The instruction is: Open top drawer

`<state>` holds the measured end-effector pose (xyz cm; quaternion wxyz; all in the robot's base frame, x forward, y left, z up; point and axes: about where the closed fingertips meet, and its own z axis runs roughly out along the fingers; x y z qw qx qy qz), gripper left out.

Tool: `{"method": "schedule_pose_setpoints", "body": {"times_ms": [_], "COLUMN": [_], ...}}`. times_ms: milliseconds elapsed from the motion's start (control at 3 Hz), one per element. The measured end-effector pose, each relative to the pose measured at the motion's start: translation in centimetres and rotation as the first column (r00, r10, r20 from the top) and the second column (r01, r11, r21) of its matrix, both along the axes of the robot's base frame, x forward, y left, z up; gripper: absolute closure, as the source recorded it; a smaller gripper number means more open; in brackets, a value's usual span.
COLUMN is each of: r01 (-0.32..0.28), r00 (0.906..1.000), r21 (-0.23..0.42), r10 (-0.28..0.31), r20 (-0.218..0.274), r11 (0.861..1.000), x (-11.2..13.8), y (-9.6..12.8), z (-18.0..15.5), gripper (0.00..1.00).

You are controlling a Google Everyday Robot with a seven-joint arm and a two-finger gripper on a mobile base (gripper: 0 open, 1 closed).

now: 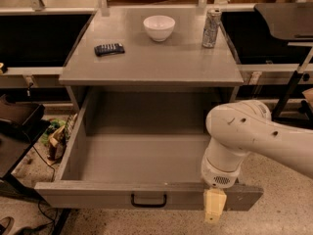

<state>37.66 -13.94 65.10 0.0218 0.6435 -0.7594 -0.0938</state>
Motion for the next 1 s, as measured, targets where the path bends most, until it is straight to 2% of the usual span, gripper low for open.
{"method": "schedule_pose_setpoints", "body": {"times_ms": [333, 1000], "r01": [-0.024, -0.101], "r00": [0.9991, 0.9863], "r21": [-0.004, -0.068], "r10": [0.024, 0.109], "r20": [0.036, 0.124], "r11": [1.000, 0.993], "x": [1.0, 4.3], "y": [0.0, 0.0], "z": [1.4, 10.7], "gripper": [0.00, 0.00]}}
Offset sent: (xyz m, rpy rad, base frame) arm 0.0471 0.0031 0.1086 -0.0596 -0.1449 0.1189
